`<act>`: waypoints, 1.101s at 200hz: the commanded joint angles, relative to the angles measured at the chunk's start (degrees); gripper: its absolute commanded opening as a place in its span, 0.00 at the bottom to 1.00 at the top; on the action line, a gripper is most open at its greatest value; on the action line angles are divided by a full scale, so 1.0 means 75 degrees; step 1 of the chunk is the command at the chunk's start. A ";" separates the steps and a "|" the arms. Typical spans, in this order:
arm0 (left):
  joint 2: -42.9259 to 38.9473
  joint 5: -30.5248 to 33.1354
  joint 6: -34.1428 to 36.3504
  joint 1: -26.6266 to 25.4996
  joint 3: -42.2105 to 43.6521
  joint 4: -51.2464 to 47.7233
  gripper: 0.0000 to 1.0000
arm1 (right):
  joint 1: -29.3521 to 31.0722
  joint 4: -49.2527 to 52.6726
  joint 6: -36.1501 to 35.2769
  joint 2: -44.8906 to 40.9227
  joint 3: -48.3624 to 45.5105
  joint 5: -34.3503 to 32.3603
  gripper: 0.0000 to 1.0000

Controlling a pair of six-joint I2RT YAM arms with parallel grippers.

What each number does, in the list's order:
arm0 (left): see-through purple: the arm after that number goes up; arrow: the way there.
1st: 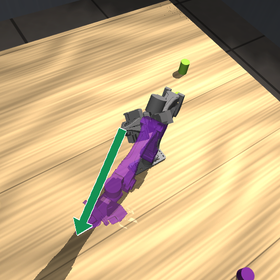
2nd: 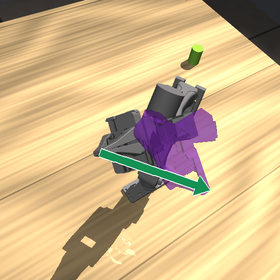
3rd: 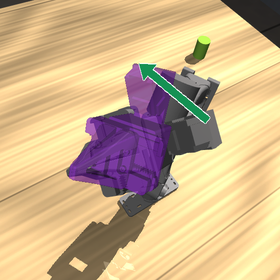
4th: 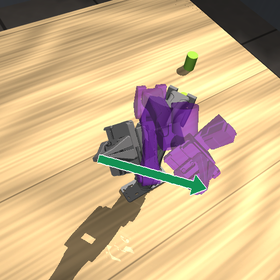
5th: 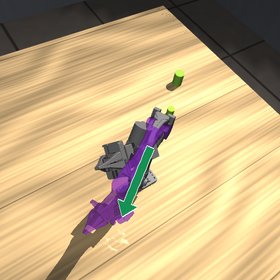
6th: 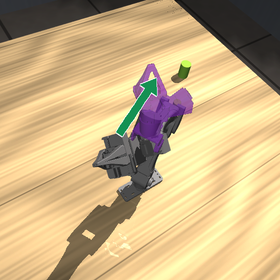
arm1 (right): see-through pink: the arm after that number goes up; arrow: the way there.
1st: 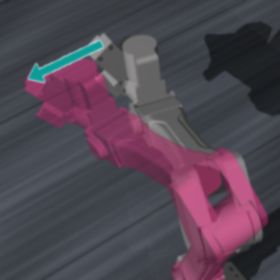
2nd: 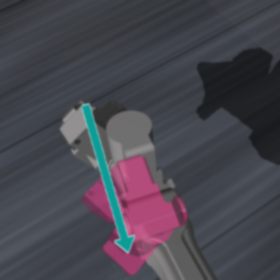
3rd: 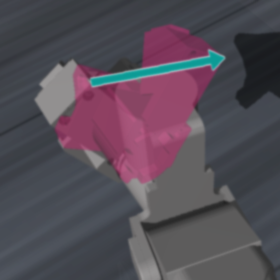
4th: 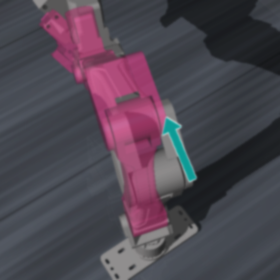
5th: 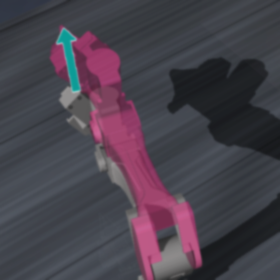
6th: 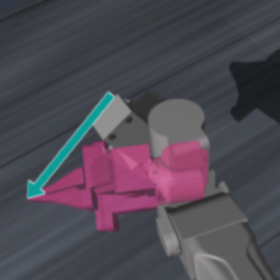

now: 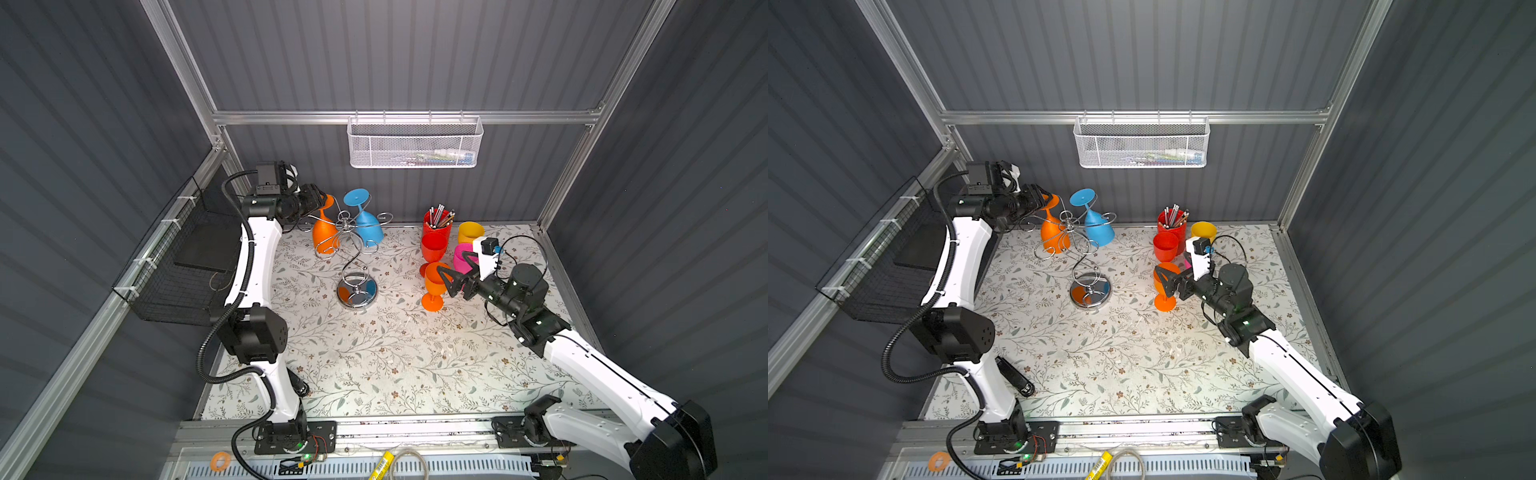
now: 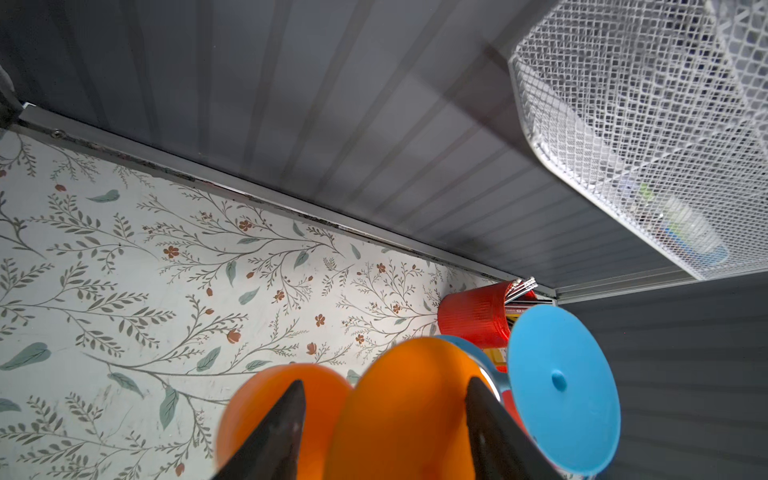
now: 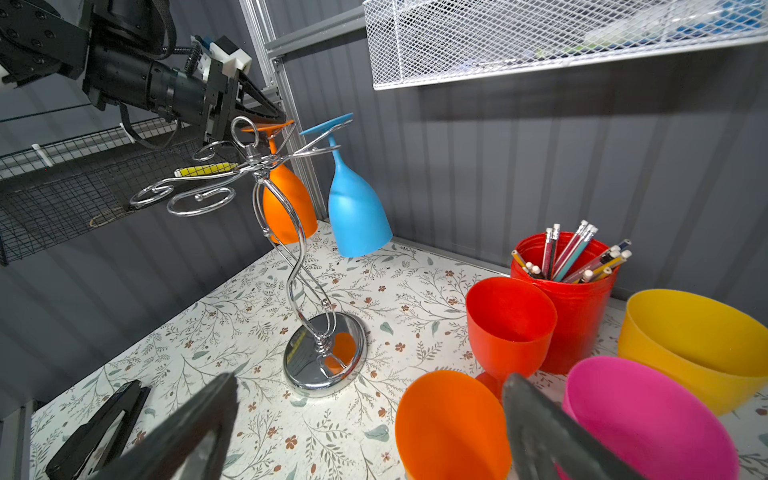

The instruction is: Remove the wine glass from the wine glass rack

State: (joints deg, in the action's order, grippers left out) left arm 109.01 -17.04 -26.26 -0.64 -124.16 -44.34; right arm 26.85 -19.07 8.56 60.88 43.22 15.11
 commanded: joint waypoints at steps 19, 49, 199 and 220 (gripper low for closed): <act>-0.0391 -0.0490 -0.0224 0.0051 0.0153 0.0205 0.58 | 0.0041 0.0000 -0.0097 0.0044 0.0284 -0.0064 0.99; -0.0493 -0.0610 -0.0347 0.0051 0.0166 0.0329 0.55 | 0.0047 0.0012 -0.0096 0.0074 0.0307 -0.0082 0.99; -0.0958 -0.1166 -0.0746 0.0051 0.0697 0.1002 0.35 | 0.0085 0.0071 -0.0095 0.0197 0.0386 -0.0165 0.99; -0.1015 -0.1199 -0.0799 0.0049 0.0785 0.1117 0.32 | 0.0087 0.0088 -0.0096 0.0203 0.0392 -0.0188 0.99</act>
State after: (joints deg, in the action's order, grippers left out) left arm 104.25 -23.92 -31.38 -0.32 -118.98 -37.58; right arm 27.18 -18.33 8.51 62.22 44.27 14.55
